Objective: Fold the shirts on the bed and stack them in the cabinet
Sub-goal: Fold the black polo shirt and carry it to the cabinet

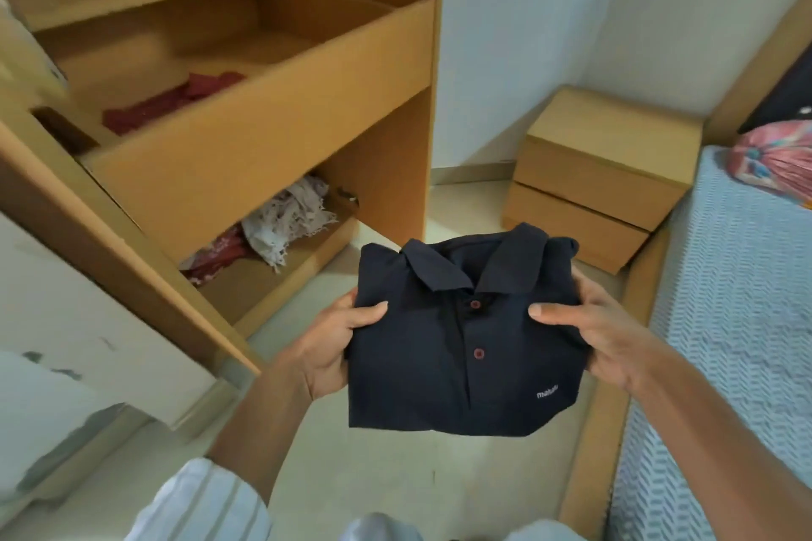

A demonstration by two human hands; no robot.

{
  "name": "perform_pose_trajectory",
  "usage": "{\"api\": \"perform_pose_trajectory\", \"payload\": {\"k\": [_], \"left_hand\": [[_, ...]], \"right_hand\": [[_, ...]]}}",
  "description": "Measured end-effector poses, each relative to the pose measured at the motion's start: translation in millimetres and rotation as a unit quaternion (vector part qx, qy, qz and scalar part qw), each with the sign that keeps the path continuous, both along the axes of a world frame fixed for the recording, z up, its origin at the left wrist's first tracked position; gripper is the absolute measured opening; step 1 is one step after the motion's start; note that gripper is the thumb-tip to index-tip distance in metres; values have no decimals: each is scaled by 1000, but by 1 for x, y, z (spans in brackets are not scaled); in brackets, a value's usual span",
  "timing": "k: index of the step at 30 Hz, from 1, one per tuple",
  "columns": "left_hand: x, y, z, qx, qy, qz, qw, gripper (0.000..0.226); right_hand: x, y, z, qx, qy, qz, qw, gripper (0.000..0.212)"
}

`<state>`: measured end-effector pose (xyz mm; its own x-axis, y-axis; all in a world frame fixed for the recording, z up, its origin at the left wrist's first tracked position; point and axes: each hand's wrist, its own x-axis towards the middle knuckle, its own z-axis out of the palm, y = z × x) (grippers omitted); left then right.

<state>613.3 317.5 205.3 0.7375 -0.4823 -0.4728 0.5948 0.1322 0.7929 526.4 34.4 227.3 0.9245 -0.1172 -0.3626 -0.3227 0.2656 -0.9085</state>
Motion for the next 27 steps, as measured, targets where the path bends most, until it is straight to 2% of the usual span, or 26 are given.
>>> {"api": "perform_pose_trajectory", "payload": {"k": [4,8,12,16,19,27], "left_hand": [[9,21,65,17,30,7,999,35],[7,43,163,26,60,17,998,34],[0,61,251,35,56,31,997,40],[2,66,307,33,39,64,997,39],[13,68,332,29,24,78,996,38],[72,66,347,27,21,177,984,32]], "right_hand": [[18,13,58,20,30,36,999,63],[27,27,146,56,48,84,994,68],[33,43,232,54,67,118,989,71],[44,54,287,38,73,138,987,74],[62,59,312,22,68,142,987,70],[170,50,335,16,65,220,973,86]]}}
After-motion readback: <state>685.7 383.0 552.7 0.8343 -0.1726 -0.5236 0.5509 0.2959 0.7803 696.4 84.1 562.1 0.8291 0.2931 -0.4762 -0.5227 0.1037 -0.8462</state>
